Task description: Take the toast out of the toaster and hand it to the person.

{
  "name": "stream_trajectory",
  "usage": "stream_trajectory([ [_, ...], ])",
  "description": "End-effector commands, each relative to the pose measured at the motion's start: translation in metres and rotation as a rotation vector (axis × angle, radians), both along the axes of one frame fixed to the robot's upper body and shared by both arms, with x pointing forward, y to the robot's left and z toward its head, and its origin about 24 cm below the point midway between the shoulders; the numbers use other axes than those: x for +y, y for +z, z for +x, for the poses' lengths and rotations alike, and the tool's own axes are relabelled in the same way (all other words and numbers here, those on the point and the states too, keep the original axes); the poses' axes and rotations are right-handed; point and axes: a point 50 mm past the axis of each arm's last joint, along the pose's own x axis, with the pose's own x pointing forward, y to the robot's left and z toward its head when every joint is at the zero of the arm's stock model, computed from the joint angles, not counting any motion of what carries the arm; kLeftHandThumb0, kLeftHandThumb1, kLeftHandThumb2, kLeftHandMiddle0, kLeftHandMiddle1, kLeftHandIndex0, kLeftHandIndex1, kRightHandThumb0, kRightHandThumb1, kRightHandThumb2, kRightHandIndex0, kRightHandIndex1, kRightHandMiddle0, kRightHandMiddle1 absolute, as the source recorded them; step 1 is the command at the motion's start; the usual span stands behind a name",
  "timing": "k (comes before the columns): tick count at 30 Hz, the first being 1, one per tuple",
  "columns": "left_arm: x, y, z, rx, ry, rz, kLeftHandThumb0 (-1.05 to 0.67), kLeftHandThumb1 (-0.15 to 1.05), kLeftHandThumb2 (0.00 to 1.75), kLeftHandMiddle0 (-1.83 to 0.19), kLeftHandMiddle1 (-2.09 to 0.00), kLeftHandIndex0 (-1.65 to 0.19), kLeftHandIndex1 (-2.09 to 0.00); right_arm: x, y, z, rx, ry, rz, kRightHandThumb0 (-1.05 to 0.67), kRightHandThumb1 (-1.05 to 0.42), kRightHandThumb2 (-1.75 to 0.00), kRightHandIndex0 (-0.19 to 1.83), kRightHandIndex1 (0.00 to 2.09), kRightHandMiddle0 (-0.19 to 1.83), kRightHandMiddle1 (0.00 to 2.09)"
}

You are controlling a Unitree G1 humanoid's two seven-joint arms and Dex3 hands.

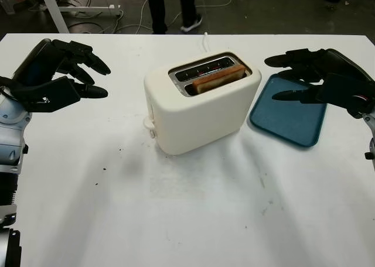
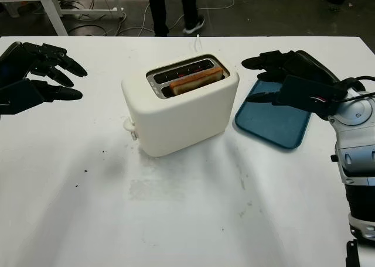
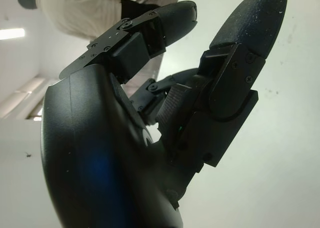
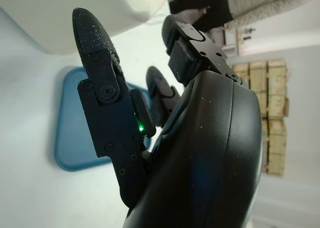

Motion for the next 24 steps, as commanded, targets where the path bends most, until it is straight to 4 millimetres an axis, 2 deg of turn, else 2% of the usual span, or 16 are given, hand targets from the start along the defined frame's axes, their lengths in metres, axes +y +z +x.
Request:
stream_trajectory([
  [1,-0.002,0.002,0.001,0.004,-0.011,-0.001,-1.05,0.71,0.00,-1.02,-0.58,-0.91,-0.58,0.001,0.001,-0.001,-0.008,-0.003,0.009,-0.69,-0.87,-0.01,0.56,0.01,0.50,0.00],
  [13,-0.006,0.002,0.003,-0.002,-0.010,0.006,-1.05,0.72,0.01,-1.01,-0.57,-0.91,-0.55,0.002,0.000,-0.002,-0.012,-0.011,0.029,-0.68,-0.88,0.00,0.56,0.01,0.50,0.01],
  [18,-0.004,-0.002,0.006,0.021,-0.004,-0.019,-1.05,0.74,0.00,-0.93,-0.66,-0.87,-0.61,0.003,-0.013,-0.006,-0.036,-0.044,0.124,-0.62,-0.87,-0.01,0.53,0.00,0.48,0.00],
  [24,-0.004,-0.007,0.004,0.032,0.012,-0.060,-1.05,0.74,0.01,-0.91,-0.72,-0.84,-0.66,0.002,-0.023,-0.010,-0.048,-0.071,0.166,-0.63,-0.90,-0.01,0.48,0.00,0.42,0.00],
])
